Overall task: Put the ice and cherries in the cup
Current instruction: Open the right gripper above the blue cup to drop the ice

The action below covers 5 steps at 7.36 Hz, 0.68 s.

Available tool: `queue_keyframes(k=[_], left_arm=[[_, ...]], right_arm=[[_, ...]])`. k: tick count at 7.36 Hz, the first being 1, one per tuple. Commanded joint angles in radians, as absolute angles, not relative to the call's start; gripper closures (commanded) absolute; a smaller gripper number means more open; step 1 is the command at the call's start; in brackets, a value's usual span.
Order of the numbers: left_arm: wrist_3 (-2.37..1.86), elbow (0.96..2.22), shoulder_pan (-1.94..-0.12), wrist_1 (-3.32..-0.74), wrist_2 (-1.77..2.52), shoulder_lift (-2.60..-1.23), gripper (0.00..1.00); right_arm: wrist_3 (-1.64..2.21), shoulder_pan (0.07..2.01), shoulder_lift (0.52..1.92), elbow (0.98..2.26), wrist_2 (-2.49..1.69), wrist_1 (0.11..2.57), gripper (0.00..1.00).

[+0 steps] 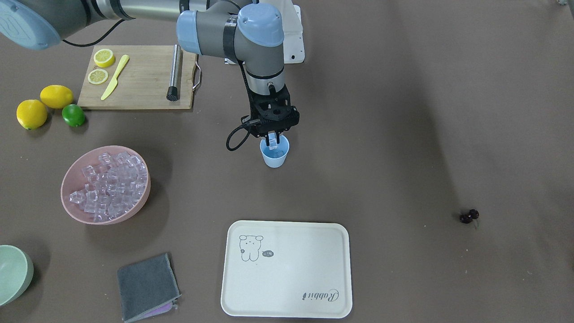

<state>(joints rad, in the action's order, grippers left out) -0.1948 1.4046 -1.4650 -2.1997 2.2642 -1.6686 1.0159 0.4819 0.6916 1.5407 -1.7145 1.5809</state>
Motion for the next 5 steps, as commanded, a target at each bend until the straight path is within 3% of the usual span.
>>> queue_keyframes(k=[1,2,5], left_arm=[[-0.195,1.404,-1.465,-2.2,2.264,-1.666,0.02],[-0.195,1.405,-1.465,-2.2,2.264,-1.663,0.02],[-0.195,1.402,-1.465,-2.201,2.264,-1.661,0.02]], right_arm=[[1.017,0.474,0.698,1.542,-1.712,1.578,0.18],[1.017,0.474,0.698,1.542,-1.712,1.578,0.02],[0.921,0.703,0.725,1.575,-1.892,1.603,0.02]])
